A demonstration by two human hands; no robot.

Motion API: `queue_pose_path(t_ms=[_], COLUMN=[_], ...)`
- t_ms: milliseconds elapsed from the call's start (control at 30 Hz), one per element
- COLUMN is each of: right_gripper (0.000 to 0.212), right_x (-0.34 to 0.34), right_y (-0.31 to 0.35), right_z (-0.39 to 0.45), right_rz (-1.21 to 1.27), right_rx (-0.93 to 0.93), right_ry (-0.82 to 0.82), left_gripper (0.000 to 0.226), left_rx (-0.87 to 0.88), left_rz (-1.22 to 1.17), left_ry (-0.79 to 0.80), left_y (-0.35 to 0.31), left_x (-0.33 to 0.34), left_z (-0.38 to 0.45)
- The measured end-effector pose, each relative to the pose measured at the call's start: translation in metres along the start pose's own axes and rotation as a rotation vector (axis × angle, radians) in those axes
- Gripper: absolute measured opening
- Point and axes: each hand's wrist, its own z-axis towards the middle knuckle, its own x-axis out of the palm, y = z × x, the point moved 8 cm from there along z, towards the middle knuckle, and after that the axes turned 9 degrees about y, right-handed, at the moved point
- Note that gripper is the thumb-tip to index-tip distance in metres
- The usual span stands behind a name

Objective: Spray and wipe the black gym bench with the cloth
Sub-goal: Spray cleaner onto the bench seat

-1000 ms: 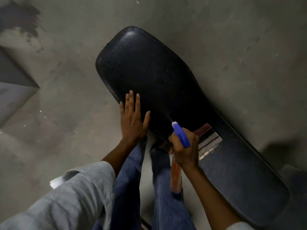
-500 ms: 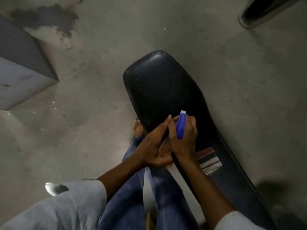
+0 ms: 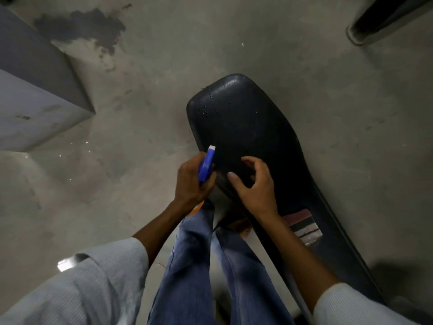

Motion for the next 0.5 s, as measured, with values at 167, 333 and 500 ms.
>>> queue_pose_path(t_ms=[167, 333, 500], right_gripper=[0.083, 0.097, 0.103], right_x=[-0.015, -0.007, -0.001], right_y=[-0.074, -0.106, -0.109], right_z=[-0.01, -0.02, -0.019], right_rz=[-0.338, -0.483, -0.541], right_rx=[0.286, 0.37, 0.38], right_ry=[-0.043, 0.107, 0.153], left_gripper=[0.031, 0.028, 0.034], left_rx=[-0.086, -0.233, -0.33], left_rz=[-0.035, -0.008, 0.021], left_ry=[-0.002, 0.065, 0.079], left_y=[0.022, 0.058, 0.068], left_x=[0.003, 0.023, 0.03], left_z=[-0.013, -0.03, -0.044])
